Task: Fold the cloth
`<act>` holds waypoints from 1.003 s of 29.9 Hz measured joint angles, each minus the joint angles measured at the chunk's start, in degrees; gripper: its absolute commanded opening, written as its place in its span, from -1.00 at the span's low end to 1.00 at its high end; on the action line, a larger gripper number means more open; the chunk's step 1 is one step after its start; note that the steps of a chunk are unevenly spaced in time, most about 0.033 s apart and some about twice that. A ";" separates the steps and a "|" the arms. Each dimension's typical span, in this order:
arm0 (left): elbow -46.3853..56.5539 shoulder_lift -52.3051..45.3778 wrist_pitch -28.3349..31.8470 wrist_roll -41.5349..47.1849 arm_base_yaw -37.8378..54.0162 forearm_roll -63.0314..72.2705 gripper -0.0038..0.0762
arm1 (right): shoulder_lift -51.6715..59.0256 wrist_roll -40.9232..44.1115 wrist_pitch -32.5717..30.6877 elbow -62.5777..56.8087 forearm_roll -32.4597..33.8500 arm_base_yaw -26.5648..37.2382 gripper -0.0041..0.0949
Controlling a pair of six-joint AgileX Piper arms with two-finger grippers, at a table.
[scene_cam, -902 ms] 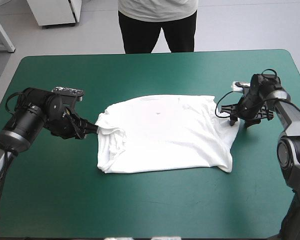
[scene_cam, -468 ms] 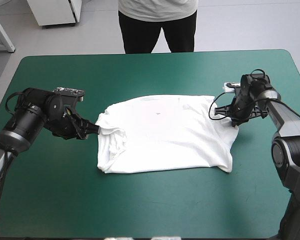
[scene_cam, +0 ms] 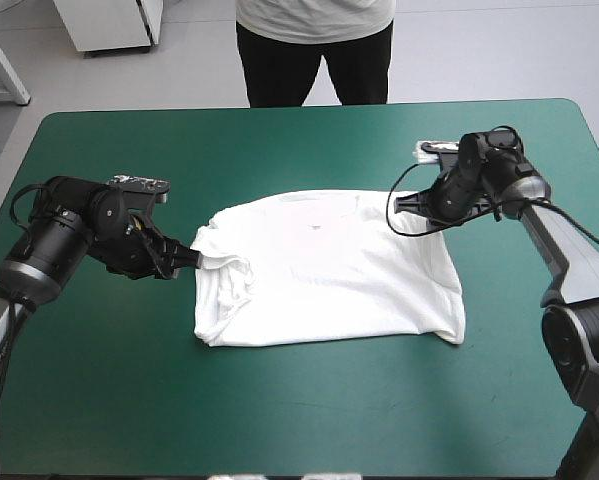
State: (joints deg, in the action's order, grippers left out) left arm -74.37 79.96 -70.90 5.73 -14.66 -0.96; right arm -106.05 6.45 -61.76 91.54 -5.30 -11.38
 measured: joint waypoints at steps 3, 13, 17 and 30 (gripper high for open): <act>0.00 0.00 0.00 0.00 0.00 0.39 0.01 | -0.13 -0.20 0.19 0.08 -1.92 -3.21 -0.95; 0.00 0.00 0.00 0.00 0.00 1.28 0.00 | -5.39 -0.58 1.36 0.08 -6.43 -9.40 -0.73; 0.00 0.00 0.00 0.00 0.00 1.33 0.01 | -7.87 -2.40 1.41 0.08 -10.73 -9.40 -0.18; 0.00 0.00 0.06 0.00 0.00 1.33 -0.11 | 1.81 -2.03 -1.39 1.30 -8.75 -9.40 0.20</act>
State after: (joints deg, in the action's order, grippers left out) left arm -74.37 79.96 -70.84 5.73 -14.66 0.37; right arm -104.24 4.42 -63.16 92.84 -14.04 -20.78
